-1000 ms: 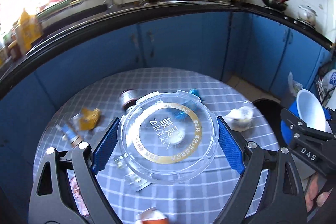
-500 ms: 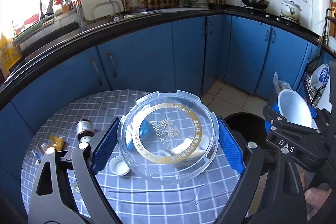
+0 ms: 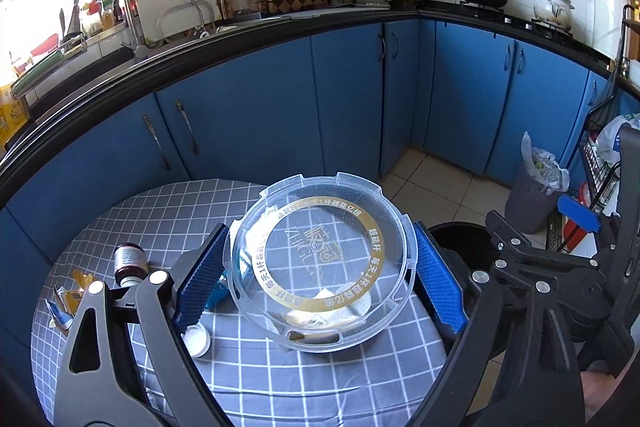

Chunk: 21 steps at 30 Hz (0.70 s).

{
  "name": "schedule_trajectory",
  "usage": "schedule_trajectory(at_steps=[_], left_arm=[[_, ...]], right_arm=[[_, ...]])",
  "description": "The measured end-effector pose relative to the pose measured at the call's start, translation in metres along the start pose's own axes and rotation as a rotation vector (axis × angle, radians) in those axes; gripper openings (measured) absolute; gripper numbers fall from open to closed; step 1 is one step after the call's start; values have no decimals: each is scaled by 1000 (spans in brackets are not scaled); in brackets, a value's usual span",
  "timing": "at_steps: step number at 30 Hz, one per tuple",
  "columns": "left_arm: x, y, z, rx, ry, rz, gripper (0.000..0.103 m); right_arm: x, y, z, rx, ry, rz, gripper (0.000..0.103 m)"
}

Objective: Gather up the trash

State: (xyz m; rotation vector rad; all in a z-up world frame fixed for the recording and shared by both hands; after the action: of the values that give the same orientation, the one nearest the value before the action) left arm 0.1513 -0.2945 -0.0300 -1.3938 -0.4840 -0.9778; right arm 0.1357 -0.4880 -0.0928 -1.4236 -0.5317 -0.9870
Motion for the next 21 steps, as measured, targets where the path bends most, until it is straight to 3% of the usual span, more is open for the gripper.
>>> schedule_trajectory(at_steps=[5, 15, 17, 21], left_arm=[[3, 3, -15, -18, 15, 3, 88], [27, 9, -75, -127, 78, 0, 90], [34, 9, -85, -157, 82, 5, 98], [43, 2, -92, -169, 71, -20, 100]], right_arm=[[-8, 0, -17, -57, 28, 9, 96], [-35, -25, -61, -129, 113, 40, 96], [-39, -29, -69, -127, 137, 43, 96], [-43, -33, -75, -110, 171, 52, 96]])
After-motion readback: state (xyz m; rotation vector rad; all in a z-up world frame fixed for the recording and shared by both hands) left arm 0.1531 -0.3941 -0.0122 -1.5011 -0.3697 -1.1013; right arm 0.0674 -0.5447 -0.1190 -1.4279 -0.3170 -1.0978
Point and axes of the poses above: each gripper's, at about its wrist camera, not at the fingertips, and y roughly the way its jaws point, z to its left, x to its top, the point moved 1 cm from there along y, roughly the way its jaws point, and after that the axes turned 7 degrees about x, right-handed, at the moved point
